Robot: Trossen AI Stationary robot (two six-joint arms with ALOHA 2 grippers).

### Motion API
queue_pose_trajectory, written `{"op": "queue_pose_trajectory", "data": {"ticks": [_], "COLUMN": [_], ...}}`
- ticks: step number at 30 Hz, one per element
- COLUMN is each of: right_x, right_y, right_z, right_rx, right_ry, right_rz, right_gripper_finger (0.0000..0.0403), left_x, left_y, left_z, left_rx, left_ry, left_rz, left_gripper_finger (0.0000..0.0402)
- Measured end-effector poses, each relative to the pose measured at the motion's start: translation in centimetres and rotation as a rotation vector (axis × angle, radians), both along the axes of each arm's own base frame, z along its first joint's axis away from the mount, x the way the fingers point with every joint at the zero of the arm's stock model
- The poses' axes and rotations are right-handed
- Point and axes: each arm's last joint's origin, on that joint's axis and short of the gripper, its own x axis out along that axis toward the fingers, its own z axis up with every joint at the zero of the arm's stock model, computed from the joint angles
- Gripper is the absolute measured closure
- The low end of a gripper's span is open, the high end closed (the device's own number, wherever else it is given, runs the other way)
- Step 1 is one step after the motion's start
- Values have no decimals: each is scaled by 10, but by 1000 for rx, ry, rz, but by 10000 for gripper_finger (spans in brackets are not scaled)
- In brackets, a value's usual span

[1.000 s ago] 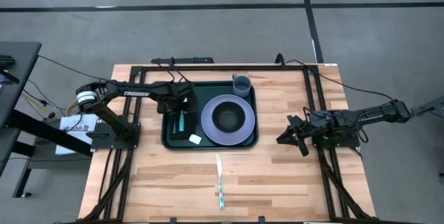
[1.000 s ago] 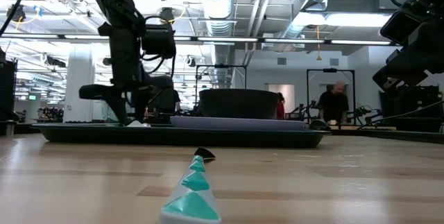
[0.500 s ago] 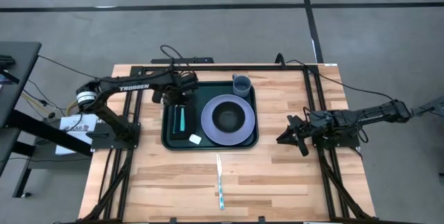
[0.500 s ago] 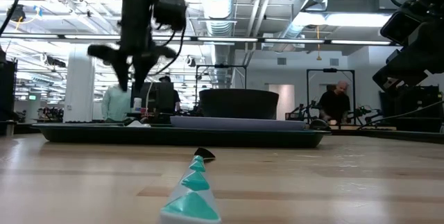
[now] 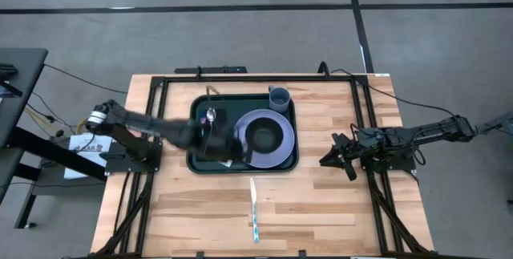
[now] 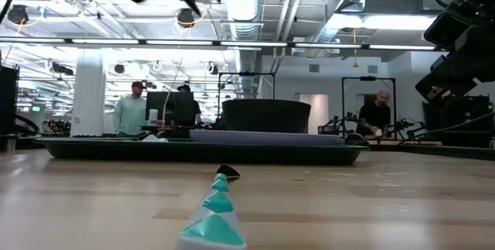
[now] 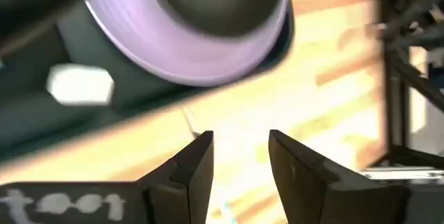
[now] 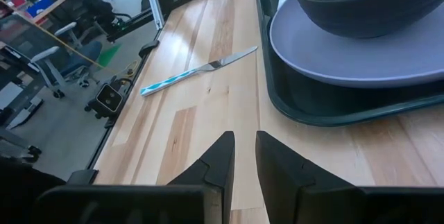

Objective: Set up tray
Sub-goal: Put the blue knife on the black napkin to the right of the blue spoon

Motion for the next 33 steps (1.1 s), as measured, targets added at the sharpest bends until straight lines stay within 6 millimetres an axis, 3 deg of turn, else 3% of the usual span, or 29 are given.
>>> {"op": "queue_pose_trajectory", "data": {"ticks": [7, 12, 17, 25, 33], "right_x": [0, 0, 0, 0, 0], "right_y": [0, 0, 0, 0, 0], "right_z": [0, 0, 0, 0, 0], "right_rx": [0, 0, 0, 0, 0], "right_ry": [-1, 0, 0, 0, 0], "right_rz": [0, 1, 1, 2, 2], "right_gripper_finger": [349, 349, 349, 349, 349], "left_x": [29, 53, 67, 77, 83], "left_y": [-82, -117, -132, -141, -144], "left_z": [-38, -76, -103, -117, -130], "left_rx": [-175, -300, -354, -329, -301], "left_ry": [-112, -136, -76, 154, 213], "left_rz": [74, 58, 63, 43, 59], "left_gripper_finger": [286, 297, 301, 302, 302]}}
